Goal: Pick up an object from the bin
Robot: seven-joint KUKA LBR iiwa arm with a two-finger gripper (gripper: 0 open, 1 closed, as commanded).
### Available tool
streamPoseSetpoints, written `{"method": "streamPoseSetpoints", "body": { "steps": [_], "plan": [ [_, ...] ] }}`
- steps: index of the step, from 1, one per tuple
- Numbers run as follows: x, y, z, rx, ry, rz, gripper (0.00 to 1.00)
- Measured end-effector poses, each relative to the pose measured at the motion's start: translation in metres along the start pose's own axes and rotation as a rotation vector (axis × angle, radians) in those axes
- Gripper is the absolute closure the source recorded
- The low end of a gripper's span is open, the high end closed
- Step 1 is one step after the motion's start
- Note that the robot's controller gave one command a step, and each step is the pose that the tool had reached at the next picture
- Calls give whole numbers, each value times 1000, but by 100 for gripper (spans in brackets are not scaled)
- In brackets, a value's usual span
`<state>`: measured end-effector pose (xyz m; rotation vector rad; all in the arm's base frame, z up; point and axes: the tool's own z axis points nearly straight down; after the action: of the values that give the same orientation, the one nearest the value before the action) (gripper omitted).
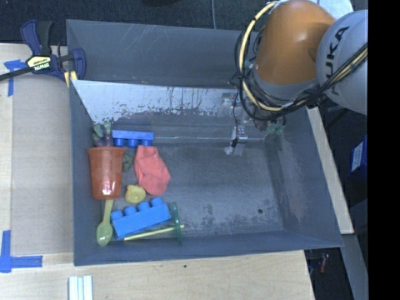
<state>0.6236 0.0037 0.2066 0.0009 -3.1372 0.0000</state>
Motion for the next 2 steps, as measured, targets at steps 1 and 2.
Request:
{"method": "streamPoseSetpoints", "body": {
  "steps": [1, 2],
  "plan": [
    [-1, 0, -5, 0, -9, 0, 0],
    [20, 55, 63, 0, -13, -55, 0]
  ]
}}
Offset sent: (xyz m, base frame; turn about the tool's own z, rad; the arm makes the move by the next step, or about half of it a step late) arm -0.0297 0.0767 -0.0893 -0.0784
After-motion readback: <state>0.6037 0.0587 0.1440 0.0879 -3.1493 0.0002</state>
